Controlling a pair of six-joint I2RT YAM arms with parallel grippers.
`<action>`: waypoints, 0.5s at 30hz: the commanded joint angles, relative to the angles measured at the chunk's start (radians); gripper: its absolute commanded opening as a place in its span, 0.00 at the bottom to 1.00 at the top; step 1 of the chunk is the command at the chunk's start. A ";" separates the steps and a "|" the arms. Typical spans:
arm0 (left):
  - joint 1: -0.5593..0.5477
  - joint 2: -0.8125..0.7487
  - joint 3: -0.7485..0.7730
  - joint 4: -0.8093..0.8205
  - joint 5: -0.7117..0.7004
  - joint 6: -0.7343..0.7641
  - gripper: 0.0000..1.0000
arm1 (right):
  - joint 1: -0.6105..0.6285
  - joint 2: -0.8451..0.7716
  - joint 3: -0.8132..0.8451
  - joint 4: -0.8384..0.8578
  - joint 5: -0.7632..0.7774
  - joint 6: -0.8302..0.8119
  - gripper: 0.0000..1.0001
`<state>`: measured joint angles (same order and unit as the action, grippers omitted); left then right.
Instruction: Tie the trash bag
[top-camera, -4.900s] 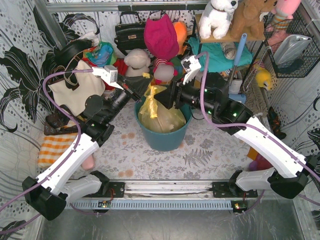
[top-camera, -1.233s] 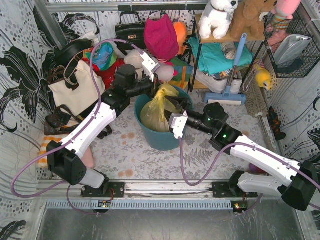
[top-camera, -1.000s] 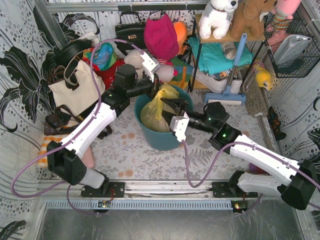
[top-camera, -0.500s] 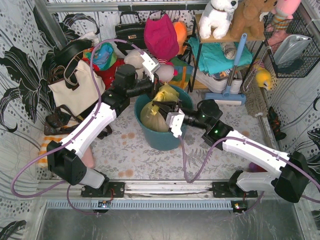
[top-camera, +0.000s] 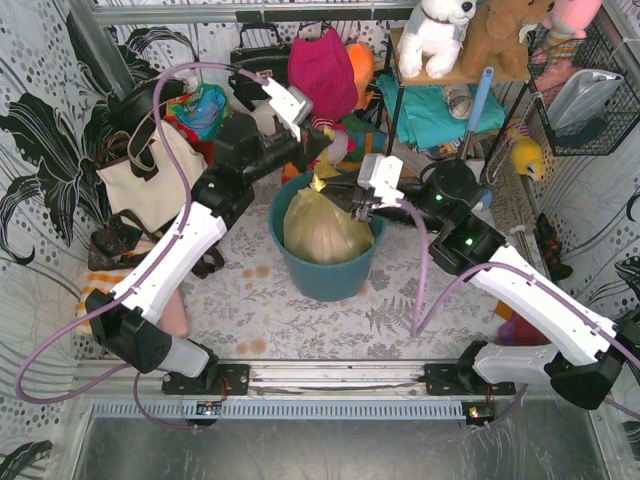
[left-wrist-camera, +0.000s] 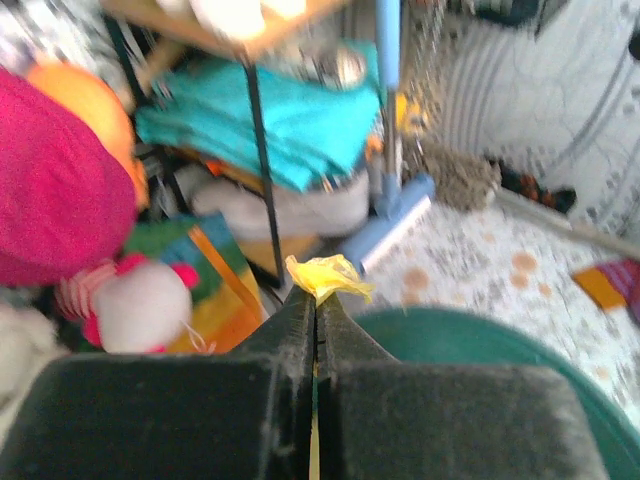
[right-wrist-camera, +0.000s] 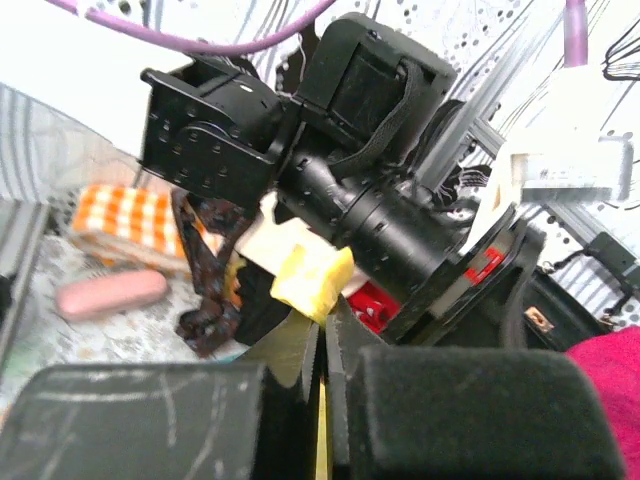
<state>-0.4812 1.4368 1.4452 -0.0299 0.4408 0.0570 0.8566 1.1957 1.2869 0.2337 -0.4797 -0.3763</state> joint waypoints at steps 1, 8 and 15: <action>0.006 0.040 0.113 0.075 -0.121 0.017 0.00 | 0.002 -0.027 0.037 -0.130 -0.078 0.172 0.00; 0.006 0.074 -0.055 0.123 -0.242 0.011 0.00 | 0.001 -0.151 -0.340 0.048 -0.053 0.423 0.00; 0.040 0.163 0.077 0.072 -0.293 -0.014 0.00 | 0.001 -0.172 -0.318 0.047 -0.108 0.437 0.00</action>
<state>-0.4690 1.5845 1.3972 0.0200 0.2111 0.0483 0.8528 1.0618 0.8753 0.2340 -0.5095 0.0193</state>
